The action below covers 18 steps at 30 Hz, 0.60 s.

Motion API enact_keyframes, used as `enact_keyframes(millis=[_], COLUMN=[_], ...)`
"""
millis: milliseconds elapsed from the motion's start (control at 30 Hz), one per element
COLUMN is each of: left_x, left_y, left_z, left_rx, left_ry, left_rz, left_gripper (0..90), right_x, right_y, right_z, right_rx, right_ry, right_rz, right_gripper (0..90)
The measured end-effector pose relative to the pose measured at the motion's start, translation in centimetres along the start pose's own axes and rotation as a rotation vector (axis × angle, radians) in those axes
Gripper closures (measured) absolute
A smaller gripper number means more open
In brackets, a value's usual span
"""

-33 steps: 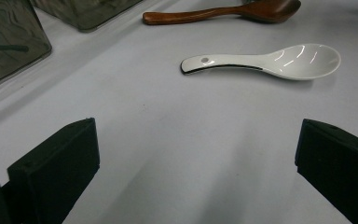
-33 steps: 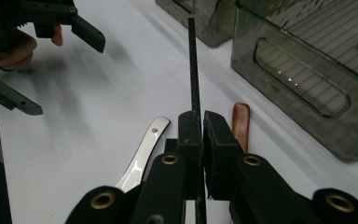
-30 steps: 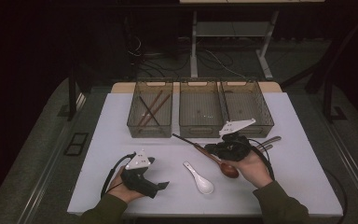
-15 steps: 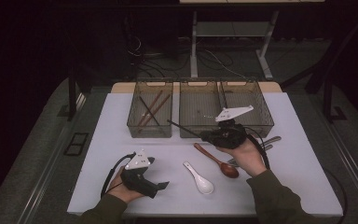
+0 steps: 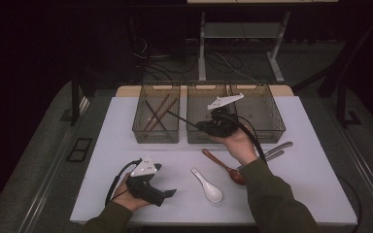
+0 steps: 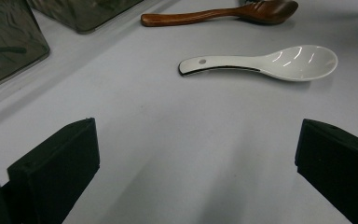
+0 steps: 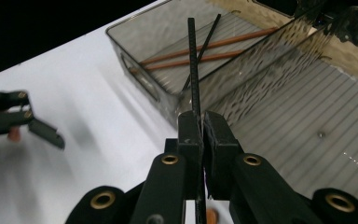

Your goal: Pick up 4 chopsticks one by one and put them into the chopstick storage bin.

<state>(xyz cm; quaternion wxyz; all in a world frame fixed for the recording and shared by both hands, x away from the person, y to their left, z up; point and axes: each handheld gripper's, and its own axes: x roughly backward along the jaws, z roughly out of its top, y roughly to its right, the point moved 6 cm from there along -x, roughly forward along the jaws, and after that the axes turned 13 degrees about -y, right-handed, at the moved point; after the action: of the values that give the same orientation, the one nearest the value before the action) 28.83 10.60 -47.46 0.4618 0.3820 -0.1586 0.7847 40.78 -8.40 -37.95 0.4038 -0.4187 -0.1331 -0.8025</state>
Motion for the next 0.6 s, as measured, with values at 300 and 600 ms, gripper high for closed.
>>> enact_keyframes(millis=[300,600], left_x=[0.0,0.0], left_y=[0.0,0.1], left_z=[0.1,0.1], left_rx=[-0.011,-0.015], left_ry=[0.004,0.003], left_rz=[0.000,-0.001], left_gripper=[0.0,0.0], right_x=[-2.1,-4.6], right_y=[0.4,0.3], right_z=[3.1,5.9], right_rx=[-0.018,-0.025], right_ry=[-0.006,-0.026], right_rz=[-0.018,-0.037], right_gripper=[86.3,86.3])
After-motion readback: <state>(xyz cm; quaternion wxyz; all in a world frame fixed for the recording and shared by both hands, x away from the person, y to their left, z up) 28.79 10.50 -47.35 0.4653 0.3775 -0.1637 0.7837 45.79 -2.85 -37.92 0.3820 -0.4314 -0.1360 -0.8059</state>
